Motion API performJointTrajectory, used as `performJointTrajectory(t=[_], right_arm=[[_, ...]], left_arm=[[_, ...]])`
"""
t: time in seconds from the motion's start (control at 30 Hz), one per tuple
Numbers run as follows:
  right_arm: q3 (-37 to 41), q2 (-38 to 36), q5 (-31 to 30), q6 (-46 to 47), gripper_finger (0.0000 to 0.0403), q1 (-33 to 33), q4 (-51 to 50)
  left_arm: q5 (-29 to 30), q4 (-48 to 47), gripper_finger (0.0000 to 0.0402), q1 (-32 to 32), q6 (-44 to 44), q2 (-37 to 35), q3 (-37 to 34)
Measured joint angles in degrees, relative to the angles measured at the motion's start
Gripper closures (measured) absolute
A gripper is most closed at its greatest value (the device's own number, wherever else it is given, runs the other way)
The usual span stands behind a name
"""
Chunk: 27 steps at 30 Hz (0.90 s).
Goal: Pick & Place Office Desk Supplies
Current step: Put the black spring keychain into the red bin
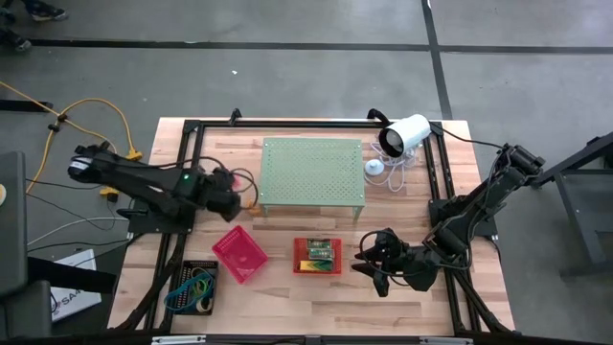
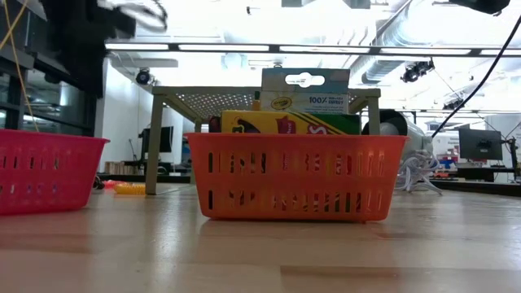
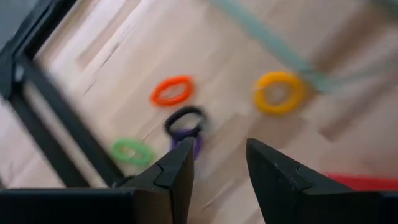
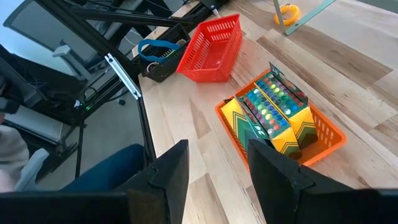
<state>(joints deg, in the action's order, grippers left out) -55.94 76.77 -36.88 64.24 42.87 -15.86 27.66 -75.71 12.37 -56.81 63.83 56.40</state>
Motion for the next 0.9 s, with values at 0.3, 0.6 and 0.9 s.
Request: performJointTrajectory(t=[0.3,0.6,0.9], right_arm=[[0.0,0.0,0.0,0.0,0.0252,0.0,0.0],[0.0,0.0,0.0,0.0,0.0252,0.0,0.1],[0.0,0.0,0.0,0.0,0.0252,0.0,0.1]], left_arm=[[-0.4,2.9,0.0263,-13.1,3.1,0.0,-3.8],[-12.3,14.7,0.0263,-27.5,29.9,-1.7,-3.8],[-23.4,14.8,0.0263,-42.8,51.4,0.3,-3.8]])
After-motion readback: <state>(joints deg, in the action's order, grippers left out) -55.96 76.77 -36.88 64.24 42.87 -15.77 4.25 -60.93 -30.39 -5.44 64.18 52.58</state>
